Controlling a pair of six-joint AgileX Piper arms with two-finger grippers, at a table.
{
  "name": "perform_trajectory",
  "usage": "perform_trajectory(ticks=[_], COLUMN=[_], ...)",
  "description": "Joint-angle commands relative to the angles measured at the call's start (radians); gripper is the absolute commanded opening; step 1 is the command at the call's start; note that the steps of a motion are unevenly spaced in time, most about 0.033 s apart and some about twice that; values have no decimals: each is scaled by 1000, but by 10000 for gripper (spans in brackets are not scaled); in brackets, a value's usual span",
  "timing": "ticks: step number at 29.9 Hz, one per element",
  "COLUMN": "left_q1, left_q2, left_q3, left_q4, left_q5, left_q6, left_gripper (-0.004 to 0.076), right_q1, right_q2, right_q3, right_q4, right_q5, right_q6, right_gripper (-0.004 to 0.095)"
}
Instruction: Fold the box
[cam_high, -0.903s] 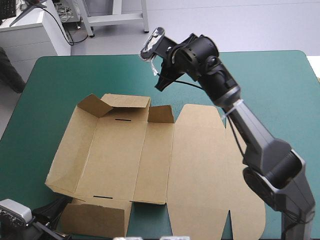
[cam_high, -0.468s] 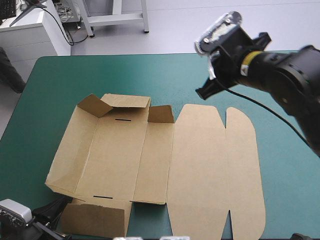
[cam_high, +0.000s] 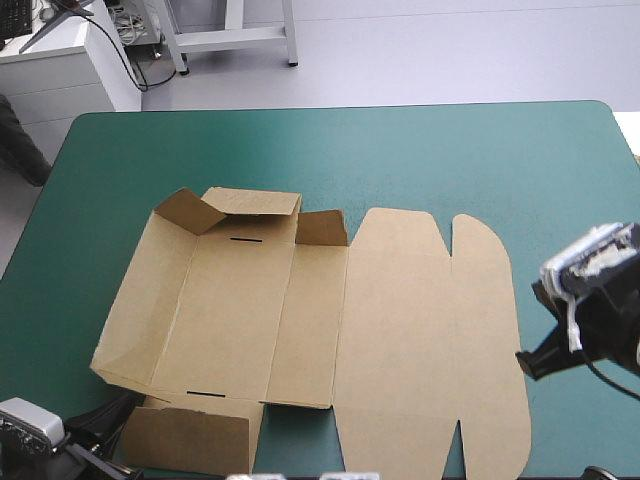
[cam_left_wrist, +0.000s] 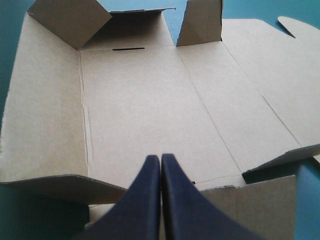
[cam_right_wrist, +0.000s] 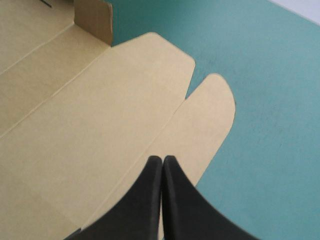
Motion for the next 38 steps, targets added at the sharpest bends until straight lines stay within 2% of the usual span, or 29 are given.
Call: perform_trajectory(ticks=[1,7,10,17,20,31,38], left_q1=[-6,-6,-6,-6,-6,-6,-6], left_q2=[0,0,0,0,0,0,66], left_q3=[-23,-23,-23,-23,-23,-23,-48], left_q4=[-9,-9,-9,-9,-9,-86,-11], left_q5=[-75,-75,-75,-75,-75,-87,-165], left_q6=[1,1,1,1,1,-1,-8], left_gripper=[-8,-1,45,314,377,365,365], right_q1=[-4,-4,-4,-4,-4,-4,-4], right_q2=[-119,-311,-389,-492,-507,-507,-507], right_q3=[140,409,514,671,707,754,754], right_q4=[-11,95,132,146,157,161,167], right_q5=[-59,-206,-282,-397,-417,-464,-464], right_q6=[76,95,95,103,103,95,95], right_gripper=[-15,-15,-15,-15,-15,-15,-15])
